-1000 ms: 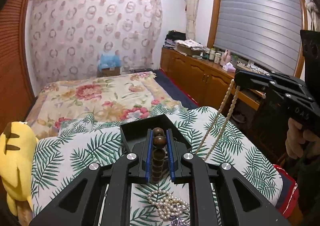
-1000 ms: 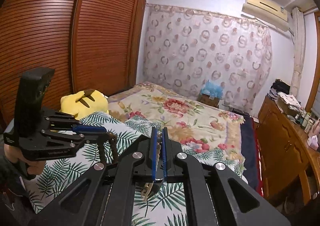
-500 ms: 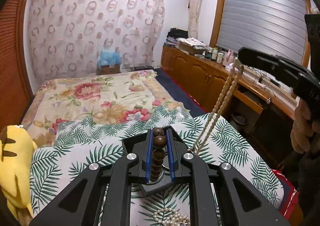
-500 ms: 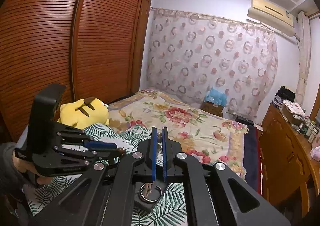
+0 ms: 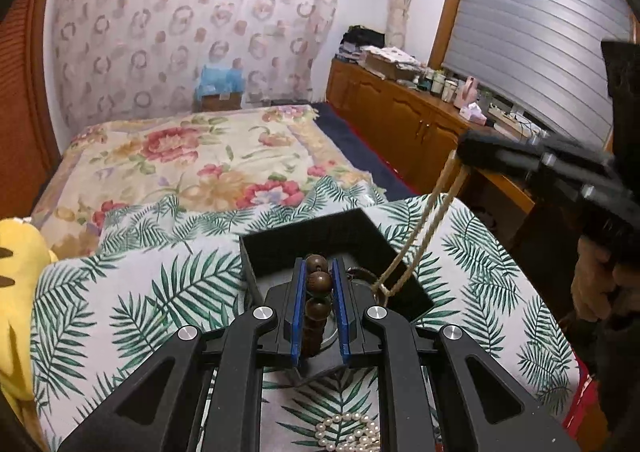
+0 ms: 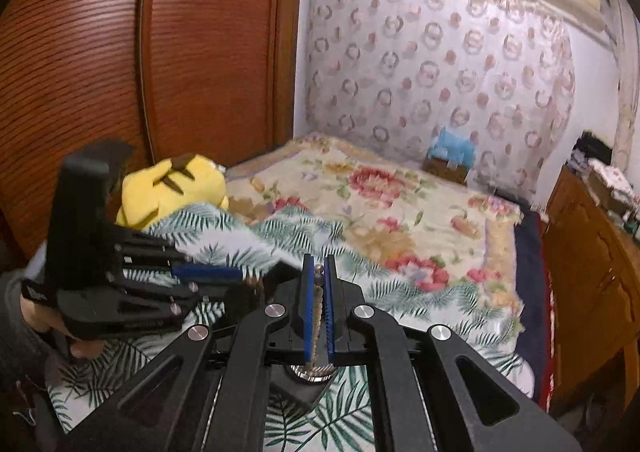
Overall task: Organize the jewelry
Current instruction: 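Lift both pieces over the black box and open both tools inside it, then lower the right tool onto the red string bracelet and close on it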
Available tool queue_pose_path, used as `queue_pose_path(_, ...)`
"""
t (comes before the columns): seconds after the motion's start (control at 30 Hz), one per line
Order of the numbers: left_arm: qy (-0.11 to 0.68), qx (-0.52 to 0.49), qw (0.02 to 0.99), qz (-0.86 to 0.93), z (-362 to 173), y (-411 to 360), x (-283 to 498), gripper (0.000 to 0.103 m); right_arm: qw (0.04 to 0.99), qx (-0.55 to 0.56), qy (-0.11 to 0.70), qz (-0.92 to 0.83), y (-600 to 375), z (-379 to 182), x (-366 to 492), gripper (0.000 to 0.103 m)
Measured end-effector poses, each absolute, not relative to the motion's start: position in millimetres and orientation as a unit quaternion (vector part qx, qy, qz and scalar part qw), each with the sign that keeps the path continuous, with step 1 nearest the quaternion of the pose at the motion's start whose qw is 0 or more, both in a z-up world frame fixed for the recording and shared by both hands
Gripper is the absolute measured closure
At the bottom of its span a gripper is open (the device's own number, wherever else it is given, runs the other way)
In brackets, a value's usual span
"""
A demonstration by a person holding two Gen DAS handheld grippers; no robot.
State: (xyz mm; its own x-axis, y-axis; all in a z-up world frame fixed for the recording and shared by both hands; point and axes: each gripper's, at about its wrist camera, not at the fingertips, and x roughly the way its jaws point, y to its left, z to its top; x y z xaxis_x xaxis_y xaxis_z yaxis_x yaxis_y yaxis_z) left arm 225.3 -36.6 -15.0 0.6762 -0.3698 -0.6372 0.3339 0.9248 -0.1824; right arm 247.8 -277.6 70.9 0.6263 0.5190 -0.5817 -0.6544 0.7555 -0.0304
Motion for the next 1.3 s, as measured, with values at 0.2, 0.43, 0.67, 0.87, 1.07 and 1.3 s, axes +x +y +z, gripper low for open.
queue_pose_path(0.2,0.361,-0.024,0.912,-0.191,-22.0,-36.7,227.7,0.091,0.880,-0.113,0.321,0.331,-271.5,35.3,255.9,0.097)
queue_pose_path(0.43,0.368,-0.021,0.910,-0.188,-27.1,-37.5,228.8,0.091,0.869,-0.107,0.350,0.334,-269.2,11.9,259.5,0.097)
queue_pose_path(0.67,0.368,-0.020,0.910,-0.188,-28.0,-37.8,227.7,0.091,0.874,-0.099,0.348,0.325,-273.6,10.2,260.1,0.074)
queue_pose_path(0.87,0.369,-0.015,0.910,-0.191,-28.6,-41.1,226.8,0.091,0.878,-0.090,0.348,0.318,-284.8,10.4,258.6,0.074)
queue_pose_path(1.07,0.360,-0.015,0.914,-0.190,-24.8,-40.9,216.0,0.082,0.880,-0.080,0.354,0.306,-298.1,1.9,245.0,0.074)
queue_pose_path(1.3,0.352,-0.014,0.918,-0.185,-25.3,-37.0,189.0,0.076,0.880,-0.070,0.360,0.301,-311.3,-9.0,217.5,0.074)
